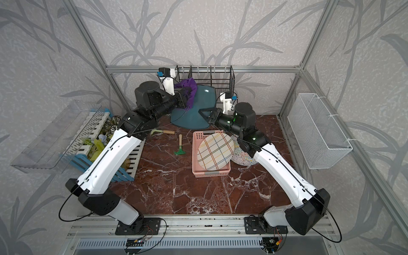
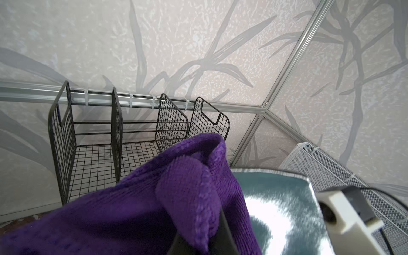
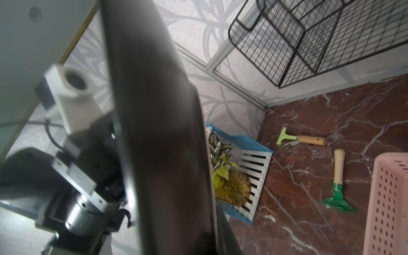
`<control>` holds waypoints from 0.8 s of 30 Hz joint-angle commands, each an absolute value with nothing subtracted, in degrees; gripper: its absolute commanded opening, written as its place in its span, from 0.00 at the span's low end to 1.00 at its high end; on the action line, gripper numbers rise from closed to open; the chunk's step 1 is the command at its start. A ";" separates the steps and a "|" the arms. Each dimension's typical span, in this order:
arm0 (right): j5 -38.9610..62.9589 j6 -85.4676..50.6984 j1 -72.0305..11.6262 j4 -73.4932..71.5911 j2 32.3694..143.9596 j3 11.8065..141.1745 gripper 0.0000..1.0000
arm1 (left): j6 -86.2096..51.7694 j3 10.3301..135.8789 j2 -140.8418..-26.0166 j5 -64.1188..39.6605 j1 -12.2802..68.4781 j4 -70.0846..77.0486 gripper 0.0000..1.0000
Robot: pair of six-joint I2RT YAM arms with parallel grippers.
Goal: Wipe the wet plate dry
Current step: Wipe the plate with towel.
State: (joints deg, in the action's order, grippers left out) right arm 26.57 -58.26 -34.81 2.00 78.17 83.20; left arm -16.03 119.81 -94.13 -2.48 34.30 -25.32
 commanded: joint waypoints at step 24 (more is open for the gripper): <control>34.28 -58.91 -32.09 -15.00 68.28 80.89 0.00 | -16.10 107.74 -92.56 -7.43 31.25 -29.89 0.00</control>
State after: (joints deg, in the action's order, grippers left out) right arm 27.35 -62.28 -27.77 3.36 74.76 77.17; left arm -16.53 105.51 -90.21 -9.28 32.36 -25.65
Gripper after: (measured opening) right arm 0.191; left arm 0.087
